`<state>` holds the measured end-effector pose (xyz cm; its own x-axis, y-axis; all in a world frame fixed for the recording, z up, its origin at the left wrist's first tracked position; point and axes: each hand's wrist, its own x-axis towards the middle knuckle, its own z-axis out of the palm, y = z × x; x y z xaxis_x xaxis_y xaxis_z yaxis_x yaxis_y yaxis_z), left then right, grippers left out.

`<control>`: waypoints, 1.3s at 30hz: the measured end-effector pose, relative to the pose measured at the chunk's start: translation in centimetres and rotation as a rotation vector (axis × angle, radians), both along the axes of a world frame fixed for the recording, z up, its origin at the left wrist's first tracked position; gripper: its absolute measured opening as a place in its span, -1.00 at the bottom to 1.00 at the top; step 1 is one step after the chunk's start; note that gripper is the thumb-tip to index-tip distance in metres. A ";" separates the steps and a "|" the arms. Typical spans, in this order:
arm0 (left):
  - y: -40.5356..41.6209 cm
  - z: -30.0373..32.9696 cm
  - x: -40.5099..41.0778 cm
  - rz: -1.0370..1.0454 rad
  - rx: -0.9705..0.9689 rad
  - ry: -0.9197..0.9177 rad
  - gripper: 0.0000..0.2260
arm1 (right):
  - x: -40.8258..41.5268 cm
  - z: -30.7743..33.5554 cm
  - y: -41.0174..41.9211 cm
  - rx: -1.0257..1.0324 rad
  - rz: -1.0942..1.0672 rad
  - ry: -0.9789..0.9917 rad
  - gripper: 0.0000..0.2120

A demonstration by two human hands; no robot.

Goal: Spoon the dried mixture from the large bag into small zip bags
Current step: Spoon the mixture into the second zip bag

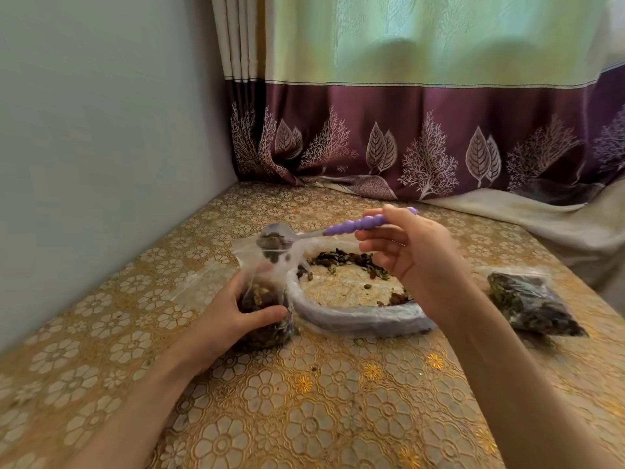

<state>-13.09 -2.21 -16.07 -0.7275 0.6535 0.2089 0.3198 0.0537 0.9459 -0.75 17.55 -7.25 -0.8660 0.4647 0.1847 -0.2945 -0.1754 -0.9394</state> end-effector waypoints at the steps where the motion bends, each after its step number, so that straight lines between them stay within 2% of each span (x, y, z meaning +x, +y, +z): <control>1: 0.0 0.0 0.0 -0.002 0.006 -0.006 -0.51 | 0.0 0.0 -0.1 0.020 0.007 0.004 -0.81; 9: 0.0 0.0 0.2 0.017 0.031 0.000 -0.47 | 0.0 0.0 0.2 0.051 -0.006 0.045 -0.84; 13: 0.1 -0.2 0.2 0.033 0.045 -0.008 -0.51 | -0.1 -0.3 0.6 0.024 -0.147 0.102 -0.81; 17: 0.1 -0.2 0.2 0.023 0.054 -0.018 -0.55 | -0.3 -1.2 0.9 0.178 -0.336 0.081 -0.71; 21: 0.1 -0.3 0.1 0.023 0.058 -0.023 -0.53 | -0.5 -2.4 2.1 0.328 -0.438 -0.037 -0.68; 25: 0.1 -0.3 0.1 0.030 0.060 -0.021 -0.52 | -0.9 -3.6 3.1 0.366 -0.426 -0.192 -0.67; 32: 0.1 -0.3 0.0 0.030 0.052 -0.009 -0.57 | -1.6 -4.4 3.5 0.238 -0.259 -0.334 -0.65; 39: 0.2 -0.3 0.0 0.032 0.048 -0.001 -0.59 | -1.7 -4.9 2.8 0.103 -0.206 -0.349 -0.66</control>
